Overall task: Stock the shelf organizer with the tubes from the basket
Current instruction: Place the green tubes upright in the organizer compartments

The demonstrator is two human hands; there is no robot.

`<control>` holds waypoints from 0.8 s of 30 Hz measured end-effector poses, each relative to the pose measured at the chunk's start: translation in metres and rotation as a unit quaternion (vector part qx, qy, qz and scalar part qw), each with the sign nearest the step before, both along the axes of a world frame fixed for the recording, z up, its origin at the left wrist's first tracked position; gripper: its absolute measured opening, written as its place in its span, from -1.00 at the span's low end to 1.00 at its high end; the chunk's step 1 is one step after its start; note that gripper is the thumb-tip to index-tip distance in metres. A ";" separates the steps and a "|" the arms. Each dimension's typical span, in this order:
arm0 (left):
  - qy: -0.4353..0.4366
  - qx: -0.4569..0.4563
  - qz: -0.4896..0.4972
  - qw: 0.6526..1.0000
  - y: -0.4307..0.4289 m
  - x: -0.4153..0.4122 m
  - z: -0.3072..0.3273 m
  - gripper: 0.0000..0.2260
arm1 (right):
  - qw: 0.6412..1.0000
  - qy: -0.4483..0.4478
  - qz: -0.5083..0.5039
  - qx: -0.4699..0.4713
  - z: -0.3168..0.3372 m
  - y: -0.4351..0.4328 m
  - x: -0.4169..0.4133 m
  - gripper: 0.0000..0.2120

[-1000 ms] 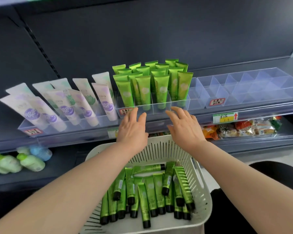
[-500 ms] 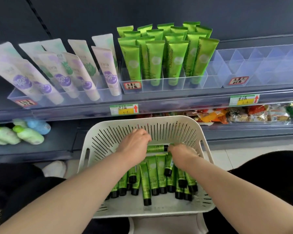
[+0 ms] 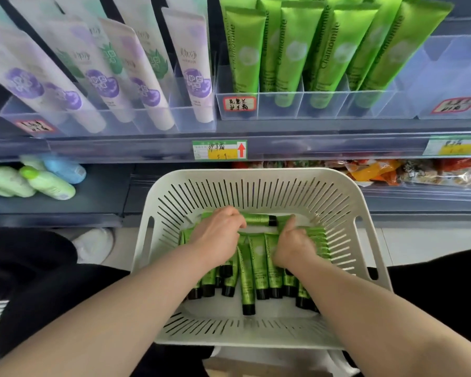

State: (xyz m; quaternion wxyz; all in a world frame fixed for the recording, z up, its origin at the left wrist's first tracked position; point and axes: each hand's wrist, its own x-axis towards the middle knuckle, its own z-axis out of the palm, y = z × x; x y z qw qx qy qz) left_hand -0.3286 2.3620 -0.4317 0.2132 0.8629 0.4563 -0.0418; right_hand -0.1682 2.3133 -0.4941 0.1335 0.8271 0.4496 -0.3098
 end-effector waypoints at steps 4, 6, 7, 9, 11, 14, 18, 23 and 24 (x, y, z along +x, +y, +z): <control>0.012 -0.007 0.020 1.000 0.007 -0.007 -0.006 -0.72 | 0.997 0.050 0.022 -0.047 0.006 -0.007 0.001 -0.21; 0.036 -0.019 0.024 0.999 0.008 -0.010 -0.012 -0.71 | 0.995 0.081 0.035 -0.049 0.011 -0.009 0.002 -0.45; 0.052 -0.021 0.024 0.998 0.008 -0.011 -0.016 -0.71 | 0.993 0.099 0.036 -0.043 0.014 -0.010 0.003 -0.55; 0.074 -0.027 0.022 0.997 0.008 -0.010 -0.024 -0.73 | 0.990 0.140 0.030 -0.014 0.022 -0.009 0.003 -0.63; 0.096 -0.037 0.024 0.994 0.006 -0.005 -0.029 -0.81 | 0.984 0.172 0.016 0.029 0.030 -0.007 0.004 -0.70; 0.147 -0.048 0.020 0.988 0.002 0.008 -0.037 -0.87 | 0.977 0.196 -0.017 0.086 0.044 -0.005 0.007 -0.79; 0.250 -0.042 -0.005 0.967 -0.005 0.028 -0.043 -0.79 | 0.969 0.232 -0.025 0.076 0.057 -0.008 0.016 -0.57; 0.332 -0.001 -0.026 0.943 -0.013 0.039 -0.058 -0.75 | 0.942 0.319 -0.043 0.097 0.080 -0.012 0.032 -0.78; 0.326 0.001 -0.022 0.945 -0.013 0.038 -0.061 -0.73 | 0.944 0.310 -0.031 0.109 0.084 -0.013 0.034 -0.77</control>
